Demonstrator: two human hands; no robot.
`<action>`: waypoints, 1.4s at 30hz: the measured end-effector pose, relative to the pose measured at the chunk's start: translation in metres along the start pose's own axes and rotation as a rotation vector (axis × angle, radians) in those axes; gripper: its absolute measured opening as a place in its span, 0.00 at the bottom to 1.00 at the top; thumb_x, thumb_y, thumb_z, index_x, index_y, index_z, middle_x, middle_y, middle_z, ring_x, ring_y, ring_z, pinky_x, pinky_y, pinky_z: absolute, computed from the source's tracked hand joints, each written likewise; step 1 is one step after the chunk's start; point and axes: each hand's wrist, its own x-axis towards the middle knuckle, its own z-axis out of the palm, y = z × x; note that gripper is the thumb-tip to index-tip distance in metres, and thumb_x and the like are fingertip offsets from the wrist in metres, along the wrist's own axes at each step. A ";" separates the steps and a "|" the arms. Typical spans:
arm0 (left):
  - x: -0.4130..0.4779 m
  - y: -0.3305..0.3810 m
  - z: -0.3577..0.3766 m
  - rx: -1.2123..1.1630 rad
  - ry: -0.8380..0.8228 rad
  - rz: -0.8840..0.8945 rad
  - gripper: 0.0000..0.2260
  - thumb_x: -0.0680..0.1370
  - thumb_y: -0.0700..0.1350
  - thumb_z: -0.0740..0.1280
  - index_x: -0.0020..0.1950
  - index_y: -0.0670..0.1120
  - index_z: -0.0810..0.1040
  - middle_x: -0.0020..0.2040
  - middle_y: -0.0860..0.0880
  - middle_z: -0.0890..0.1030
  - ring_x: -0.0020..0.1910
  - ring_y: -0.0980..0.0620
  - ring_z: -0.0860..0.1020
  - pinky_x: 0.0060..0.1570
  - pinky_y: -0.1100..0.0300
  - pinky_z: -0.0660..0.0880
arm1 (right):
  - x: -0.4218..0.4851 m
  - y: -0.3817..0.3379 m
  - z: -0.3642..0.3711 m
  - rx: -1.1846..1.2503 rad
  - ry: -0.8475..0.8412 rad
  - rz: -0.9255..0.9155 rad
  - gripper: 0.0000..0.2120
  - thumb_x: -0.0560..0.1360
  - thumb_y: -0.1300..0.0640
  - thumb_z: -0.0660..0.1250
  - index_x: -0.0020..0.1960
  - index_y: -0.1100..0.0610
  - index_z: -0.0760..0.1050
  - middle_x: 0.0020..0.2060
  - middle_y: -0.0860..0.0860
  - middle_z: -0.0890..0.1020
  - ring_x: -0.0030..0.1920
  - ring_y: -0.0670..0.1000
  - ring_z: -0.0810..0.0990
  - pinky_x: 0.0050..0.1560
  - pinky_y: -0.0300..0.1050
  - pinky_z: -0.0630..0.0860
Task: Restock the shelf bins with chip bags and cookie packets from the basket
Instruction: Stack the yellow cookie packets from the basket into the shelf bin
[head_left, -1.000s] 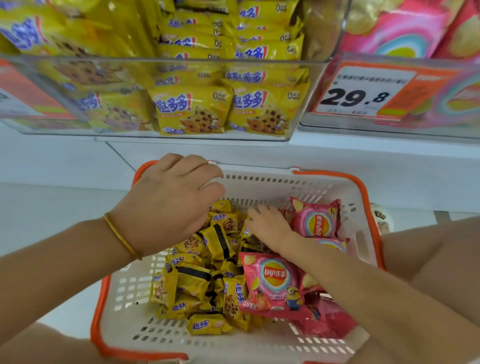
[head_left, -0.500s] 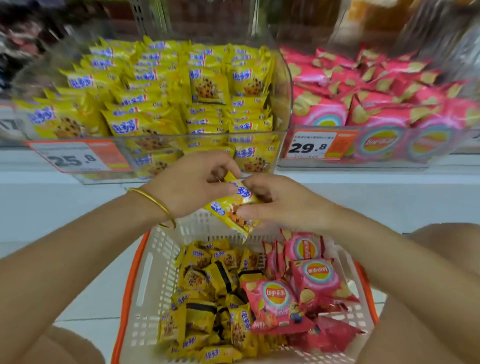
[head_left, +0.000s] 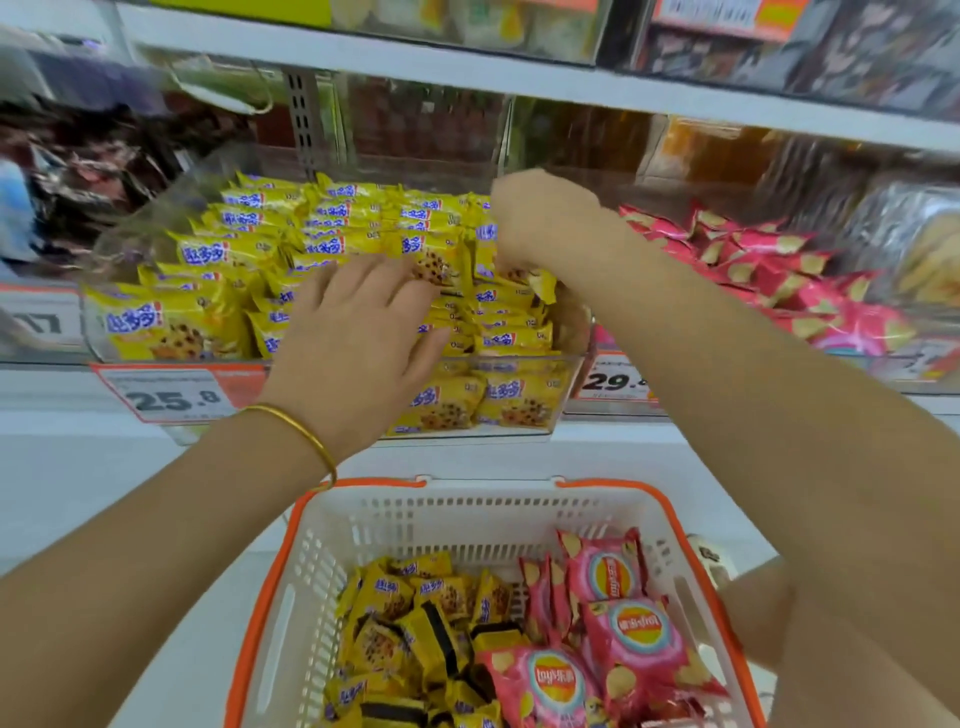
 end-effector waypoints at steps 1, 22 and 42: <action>0.000 -0.002 0.002 0.012 -0.009 0.000 0.22 0.76 0.55 0.53 0.55 0.43 0.78 0.61 0.42 0.77 0.62 0.39 0.73 0.60 0.41 0.67 | 0.008 0.000 0.006 -0.038 -0.016 0.006 0.04 0.75 0.64 0.62 0.49 0.59 0.74 0.53 0.56 0.77 0.57 0.59 0.77 0.45 0.48 0.69; -0.001 -0.010 0.014 0.004 0.058 0.018 0.21 0.77 0.55 0.53 0.56 0.45 0.79 0.62 0.44 0.77 0.63 0.40 0.72 0.61 0.44 0.65 | 0.029 0.015 0.032 -0.243 -0.058 -0.121 0.31 0.70 0.63 0.73 0.67 0.63 0.62 0.62 0.62 0.70 0.63 0.64 0.70 0.55 0.56 0.72; -0.132 -0.008 0.046 0.082 -0.367 0.273 0.16 0.73 0.48 0.55 0.45 0.46 0.81 0.52 0.48 0.81 0.51 0.43 0.77 0.45 0.51 0.72 | -0.185 -0.026 0.253 0.211 -0.786 -0.397 0.08 0.77 0.56 0.64 0.48 0.62 0.74 0.42 0.55 0.78 0.46 0.56 0.78 0.44 0.50 0.75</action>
